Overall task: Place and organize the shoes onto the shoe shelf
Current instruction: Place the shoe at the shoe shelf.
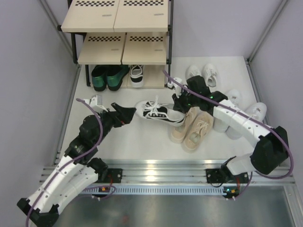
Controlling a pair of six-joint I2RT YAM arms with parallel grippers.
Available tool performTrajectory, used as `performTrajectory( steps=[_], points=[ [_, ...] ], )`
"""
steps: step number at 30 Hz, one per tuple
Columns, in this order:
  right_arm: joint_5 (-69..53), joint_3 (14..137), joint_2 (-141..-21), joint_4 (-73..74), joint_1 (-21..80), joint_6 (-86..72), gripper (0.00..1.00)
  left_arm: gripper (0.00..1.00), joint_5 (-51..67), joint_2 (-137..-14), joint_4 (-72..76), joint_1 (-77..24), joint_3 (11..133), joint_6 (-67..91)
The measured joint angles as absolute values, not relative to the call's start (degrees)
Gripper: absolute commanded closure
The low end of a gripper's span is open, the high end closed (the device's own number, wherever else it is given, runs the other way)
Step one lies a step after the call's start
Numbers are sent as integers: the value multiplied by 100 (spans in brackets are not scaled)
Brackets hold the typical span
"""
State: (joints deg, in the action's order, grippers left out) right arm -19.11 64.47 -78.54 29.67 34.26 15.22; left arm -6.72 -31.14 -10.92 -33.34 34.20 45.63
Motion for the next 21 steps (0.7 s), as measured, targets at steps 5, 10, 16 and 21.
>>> performTrajectory(
  steps=[5,10,16,21],
  points=[
    [-1605,6888,-8451,2561,3426,967,100,2,-1081,-2698,-2169,-3334,3765,3920],
    [-882,7255,-9011,2213,3430,14,100,2,-1144,-2204,-2904,-3334,3763,3841],
    [183,7509,-9415,1874,3479,-910,100,2,-1164,-1568,-3334,-3334,3673,3951],
    [961,7513,-9504,1597,3649,-1332,100,2,-1166,-1365,-3540,-3334,3640,4086]
  ],
)
